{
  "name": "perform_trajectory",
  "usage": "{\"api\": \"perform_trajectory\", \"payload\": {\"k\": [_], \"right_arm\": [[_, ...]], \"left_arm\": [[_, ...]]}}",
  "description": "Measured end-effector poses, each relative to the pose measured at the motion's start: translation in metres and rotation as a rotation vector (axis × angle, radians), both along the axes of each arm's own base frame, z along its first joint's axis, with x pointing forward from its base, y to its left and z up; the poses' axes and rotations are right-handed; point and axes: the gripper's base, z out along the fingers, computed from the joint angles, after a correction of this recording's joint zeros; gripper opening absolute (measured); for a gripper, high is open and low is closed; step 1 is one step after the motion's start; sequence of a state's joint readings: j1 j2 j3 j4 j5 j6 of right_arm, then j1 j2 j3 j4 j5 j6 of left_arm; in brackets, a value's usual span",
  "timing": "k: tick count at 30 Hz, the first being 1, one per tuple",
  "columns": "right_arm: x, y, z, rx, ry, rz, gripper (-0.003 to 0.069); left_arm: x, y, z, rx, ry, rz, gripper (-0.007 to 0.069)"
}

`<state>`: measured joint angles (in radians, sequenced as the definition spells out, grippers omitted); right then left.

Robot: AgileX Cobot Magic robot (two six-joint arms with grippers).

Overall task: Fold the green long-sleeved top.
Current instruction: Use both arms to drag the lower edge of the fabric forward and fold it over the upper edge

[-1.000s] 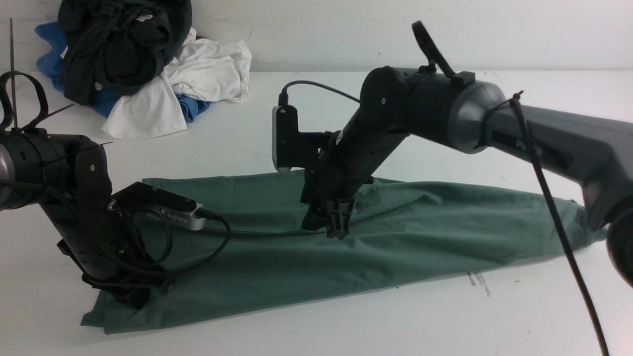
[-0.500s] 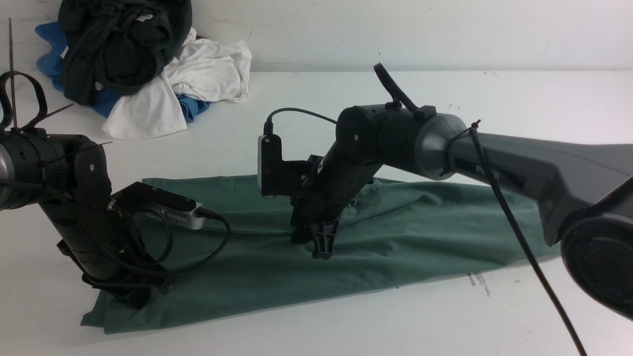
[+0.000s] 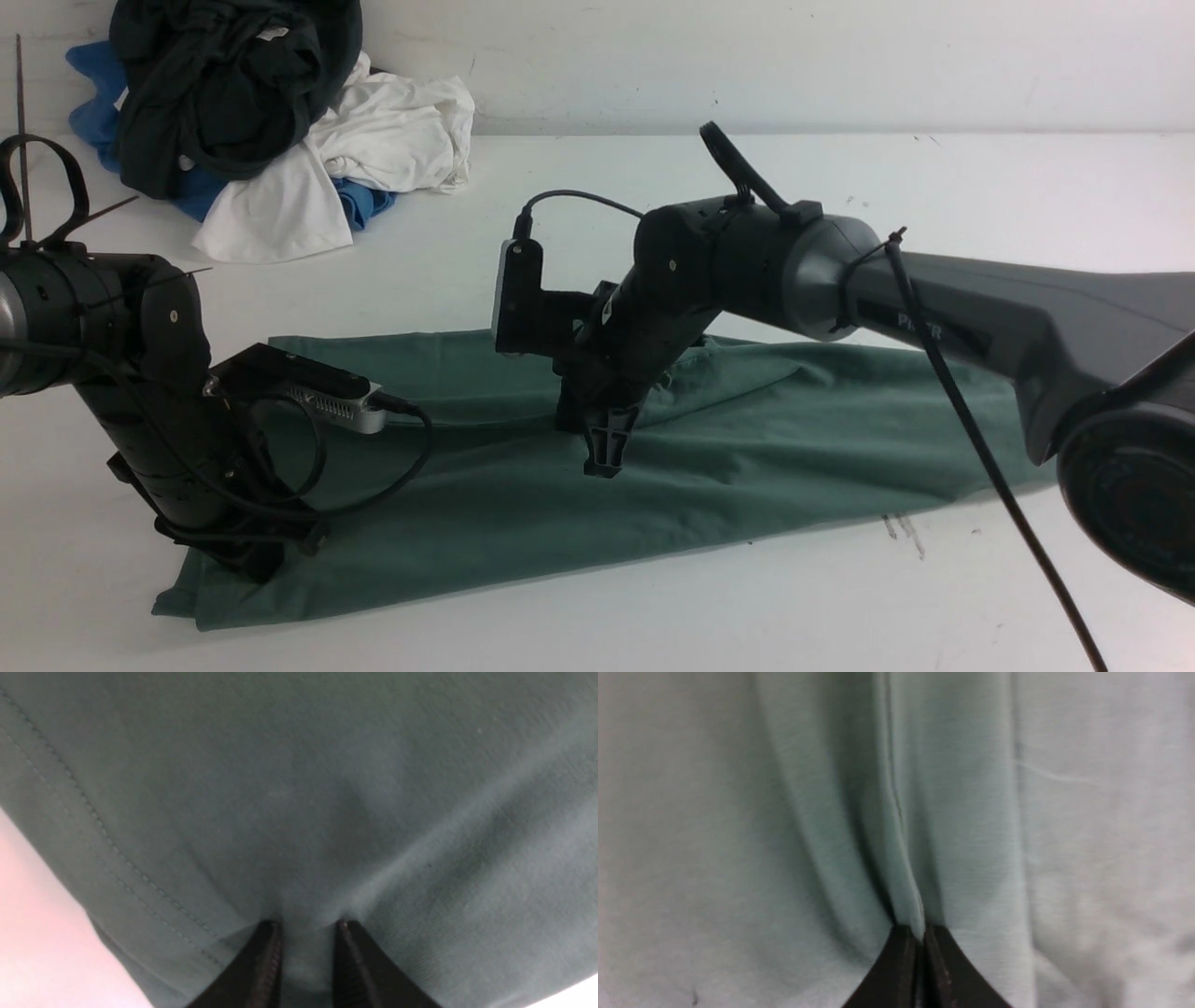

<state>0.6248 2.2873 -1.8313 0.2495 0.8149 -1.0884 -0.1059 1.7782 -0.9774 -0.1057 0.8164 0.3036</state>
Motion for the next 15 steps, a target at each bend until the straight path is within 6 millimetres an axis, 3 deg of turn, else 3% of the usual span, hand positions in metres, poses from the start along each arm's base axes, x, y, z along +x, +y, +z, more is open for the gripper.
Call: {"api": "perform_trajectory", "payload": {"k": [9,15], "right_arm": [[0.029,-0.001,0.024,0.14,-0.085,-0.16,0.0],[0.042,0.004,0.006,0.161,-0.103,-0.196,0.0]], "left_arm": [[0.0,0.0,0.0,0.0,0.0,0.0,0.0154],[0.0,0.0,0.0,0.0,0.002,0.0,0.0154]]}}
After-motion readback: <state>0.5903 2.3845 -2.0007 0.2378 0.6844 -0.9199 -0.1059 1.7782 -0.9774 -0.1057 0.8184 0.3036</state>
